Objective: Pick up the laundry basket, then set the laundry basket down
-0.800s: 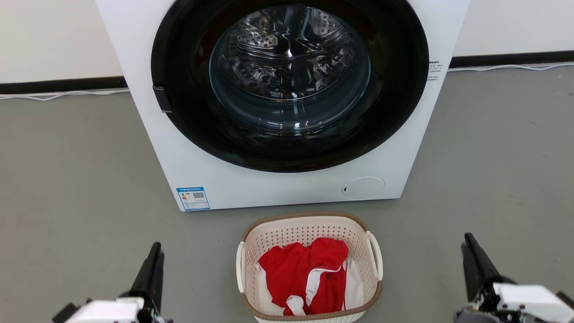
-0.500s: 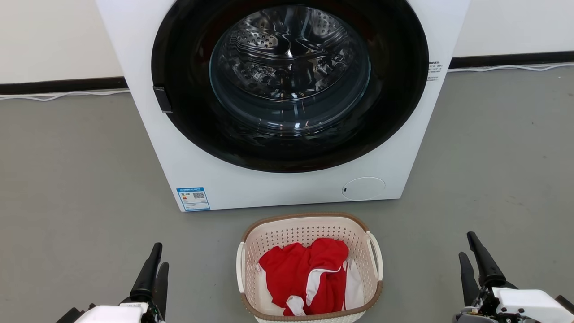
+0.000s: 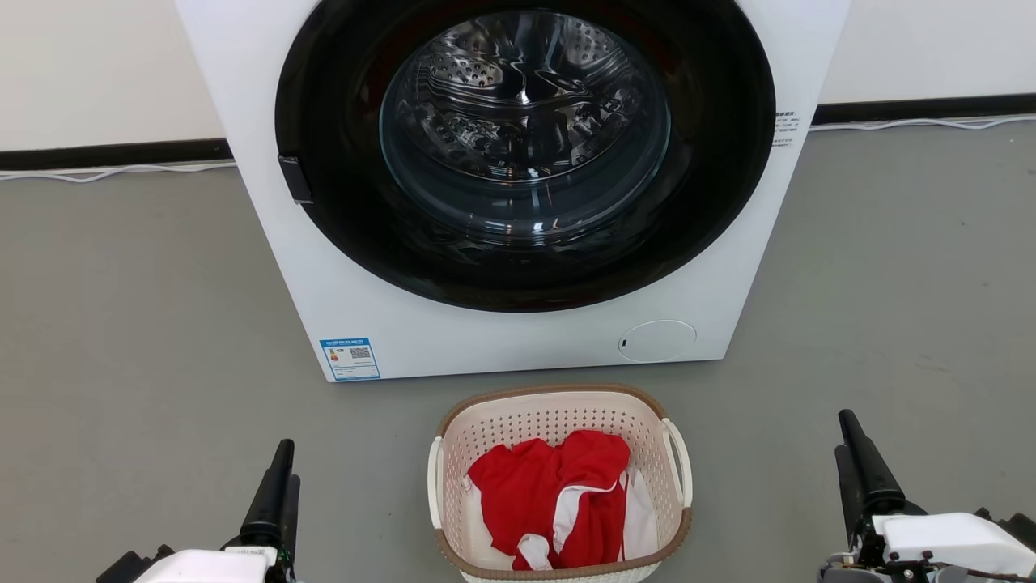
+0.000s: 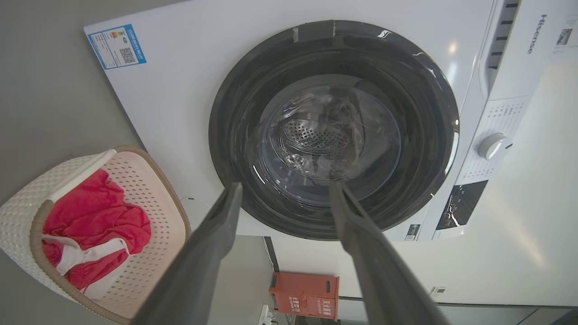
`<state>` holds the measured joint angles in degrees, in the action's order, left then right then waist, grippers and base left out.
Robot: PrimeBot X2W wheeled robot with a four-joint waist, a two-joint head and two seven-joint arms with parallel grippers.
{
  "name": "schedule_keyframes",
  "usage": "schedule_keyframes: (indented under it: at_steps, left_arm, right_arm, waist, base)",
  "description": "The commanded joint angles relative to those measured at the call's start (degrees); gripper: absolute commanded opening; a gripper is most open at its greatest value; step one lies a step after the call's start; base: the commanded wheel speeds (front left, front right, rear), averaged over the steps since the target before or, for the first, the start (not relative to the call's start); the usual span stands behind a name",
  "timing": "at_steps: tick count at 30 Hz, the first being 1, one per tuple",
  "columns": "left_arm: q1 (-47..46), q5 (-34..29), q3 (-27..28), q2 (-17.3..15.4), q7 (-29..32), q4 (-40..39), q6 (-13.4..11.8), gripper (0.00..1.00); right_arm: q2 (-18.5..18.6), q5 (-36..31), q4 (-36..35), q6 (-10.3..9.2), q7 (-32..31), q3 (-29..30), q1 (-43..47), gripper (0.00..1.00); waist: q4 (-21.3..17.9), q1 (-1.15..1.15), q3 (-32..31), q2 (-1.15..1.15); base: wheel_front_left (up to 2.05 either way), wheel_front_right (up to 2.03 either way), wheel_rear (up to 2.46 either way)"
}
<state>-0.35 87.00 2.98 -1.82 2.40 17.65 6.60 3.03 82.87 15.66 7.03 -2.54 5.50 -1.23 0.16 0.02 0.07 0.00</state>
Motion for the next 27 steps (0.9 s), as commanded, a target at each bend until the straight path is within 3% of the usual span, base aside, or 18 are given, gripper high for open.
schedule_keyframes:
  at_steps: [1, 27]
  left_arm:
    - [-1.49, -1.62, 0.53, -0.42, -0.59, -1.29, 0.26, 1.00]
    - [-0.70, -21.97, 0.68, -0.59, -4.97, -3.32, -1.78, 1.00]
  right_arm:
    - [0.88, -2.18, -2.01, 0.11, 0.74, -0.39, -1.06, 1.00]
    - [2.46, -27.58, -4.09, 0.20, 5.11, -2.48, -0.89, 1.00]
  waist:
    - [0.02, -0.01, -0.02, 0.00]
    - [-0.19, -0.01, -0.04, 0.00]
  base:
    - [0.00, 0.00, 0.00]
    - [0.00, 0.00, 0.00]
